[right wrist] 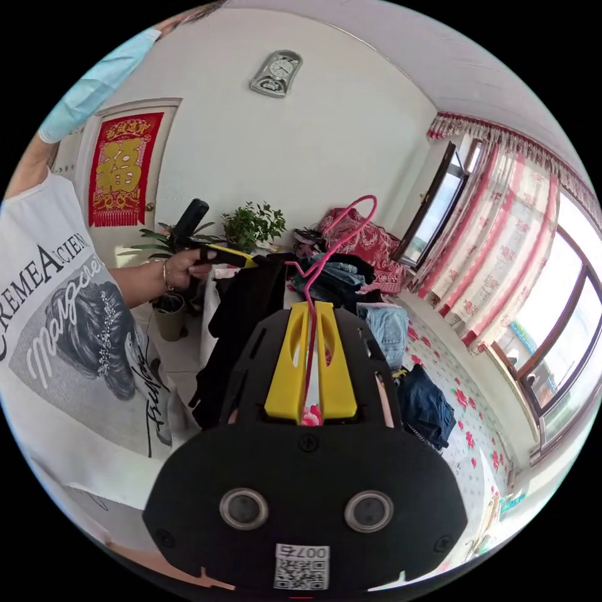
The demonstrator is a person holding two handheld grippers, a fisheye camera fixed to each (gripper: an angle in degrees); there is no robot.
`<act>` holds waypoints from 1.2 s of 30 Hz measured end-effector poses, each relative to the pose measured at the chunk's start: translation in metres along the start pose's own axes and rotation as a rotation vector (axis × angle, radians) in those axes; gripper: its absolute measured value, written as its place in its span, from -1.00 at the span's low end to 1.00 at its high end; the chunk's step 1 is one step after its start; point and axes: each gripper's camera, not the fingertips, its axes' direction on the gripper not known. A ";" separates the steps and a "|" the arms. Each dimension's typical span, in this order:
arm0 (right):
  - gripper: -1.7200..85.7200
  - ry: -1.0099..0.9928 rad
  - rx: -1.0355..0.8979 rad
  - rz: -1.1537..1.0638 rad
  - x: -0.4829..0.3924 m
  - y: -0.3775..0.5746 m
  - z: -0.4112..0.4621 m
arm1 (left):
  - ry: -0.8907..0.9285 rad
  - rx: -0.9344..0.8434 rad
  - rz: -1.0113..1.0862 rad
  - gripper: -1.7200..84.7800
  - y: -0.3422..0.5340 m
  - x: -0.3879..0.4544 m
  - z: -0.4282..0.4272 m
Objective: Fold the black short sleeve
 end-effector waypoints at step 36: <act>-0.97 -0.122 -0.068 0.954 0.342 0.060 0.019 | -0.095 -0.070 -1.113 -0.98 0.394 -0.318 0.183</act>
